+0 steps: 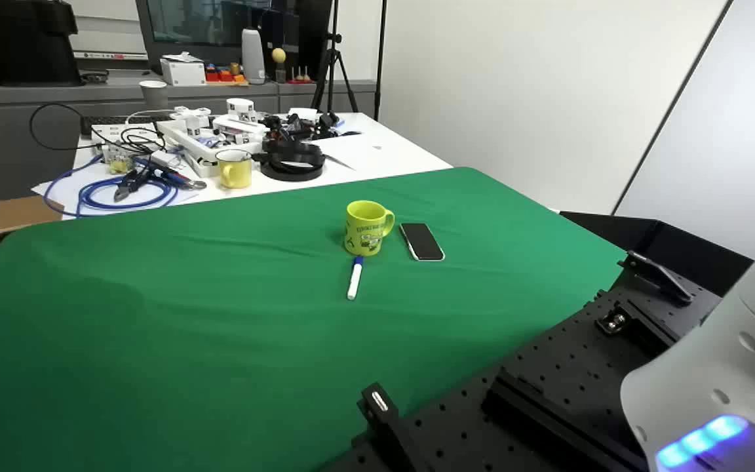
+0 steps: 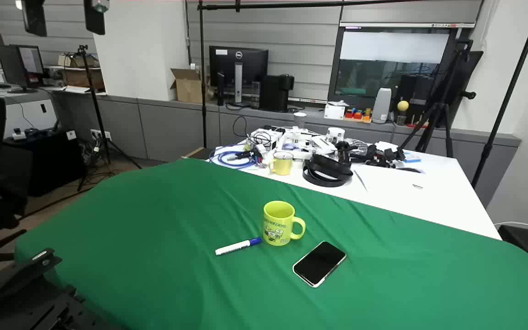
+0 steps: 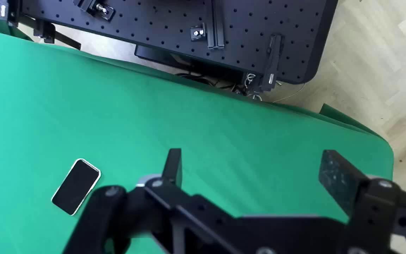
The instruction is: Put the blue marker in the yellow mug
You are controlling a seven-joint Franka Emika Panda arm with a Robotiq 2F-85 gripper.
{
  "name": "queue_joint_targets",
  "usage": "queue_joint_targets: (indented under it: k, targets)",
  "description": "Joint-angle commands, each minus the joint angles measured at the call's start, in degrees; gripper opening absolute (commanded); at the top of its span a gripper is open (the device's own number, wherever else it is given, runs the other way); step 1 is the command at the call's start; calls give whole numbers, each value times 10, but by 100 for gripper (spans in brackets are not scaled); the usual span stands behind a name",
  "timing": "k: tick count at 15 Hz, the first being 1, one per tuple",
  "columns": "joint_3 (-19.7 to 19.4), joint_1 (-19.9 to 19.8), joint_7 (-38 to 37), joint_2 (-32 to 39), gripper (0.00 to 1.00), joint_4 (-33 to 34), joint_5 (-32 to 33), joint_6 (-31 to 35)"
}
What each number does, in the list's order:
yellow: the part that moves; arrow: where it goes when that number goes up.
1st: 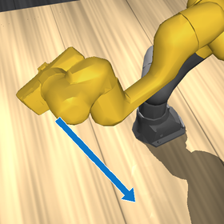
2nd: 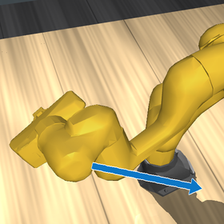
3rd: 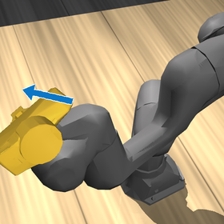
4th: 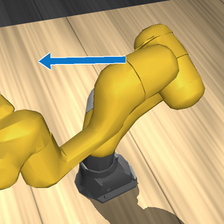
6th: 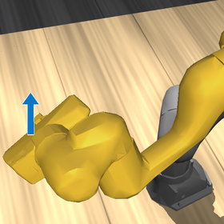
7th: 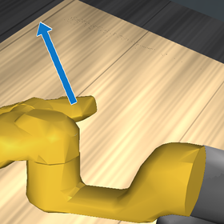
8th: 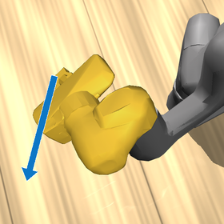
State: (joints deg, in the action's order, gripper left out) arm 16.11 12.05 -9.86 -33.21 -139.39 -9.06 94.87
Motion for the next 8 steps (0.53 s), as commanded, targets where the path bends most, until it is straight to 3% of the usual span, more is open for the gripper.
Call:
queue_joint_targets:
  k: [1,8]
  targets:
    - [-3,4,-2,1,100,1,2,0]
    - [-6,1,7,6,100,3,9,7]
